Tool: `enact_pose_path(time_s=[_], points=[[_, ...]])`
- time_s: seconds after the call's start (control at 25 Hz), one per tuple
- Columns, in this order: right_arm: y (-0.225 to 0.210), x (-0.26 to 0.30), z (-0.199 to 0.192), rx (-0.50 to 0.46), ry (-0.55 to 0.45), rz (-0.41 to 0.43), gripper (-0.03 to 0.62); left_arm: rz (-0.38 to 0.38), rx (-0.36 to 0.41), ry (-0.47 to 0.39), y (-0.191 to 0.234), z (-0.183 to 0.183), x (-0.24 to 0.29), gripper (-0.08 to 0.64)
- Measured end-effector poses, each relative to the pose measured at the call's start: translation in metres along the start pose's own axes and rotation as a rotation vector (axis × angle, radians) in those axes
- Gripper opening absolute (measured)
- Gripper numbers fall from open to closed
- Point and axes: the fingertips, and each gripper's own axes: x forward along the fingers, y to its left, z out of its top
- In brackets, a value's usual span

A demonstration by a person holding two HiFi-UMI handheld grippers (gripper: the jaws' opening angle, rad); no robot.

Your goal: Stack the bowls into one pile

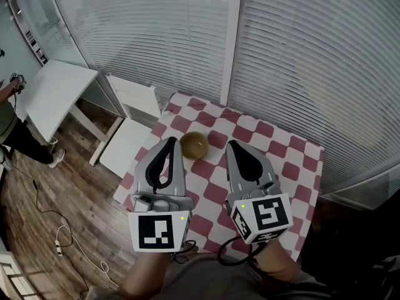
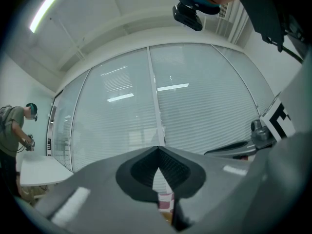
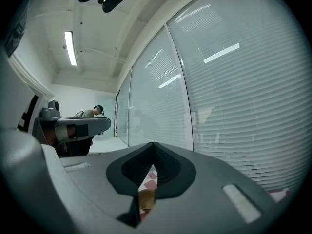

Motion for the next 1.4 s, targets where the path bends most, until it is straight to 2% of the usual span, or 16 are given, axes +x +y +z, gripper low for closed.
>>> enact_pose_path(time_s=[1.4], points=[[0.012, 0.01, -0.01, 0.004, 0.025, 0.011, 0.025, 0.006, -0.018, 0.021, 0.011, -0.011, -0.003, 0.0]])
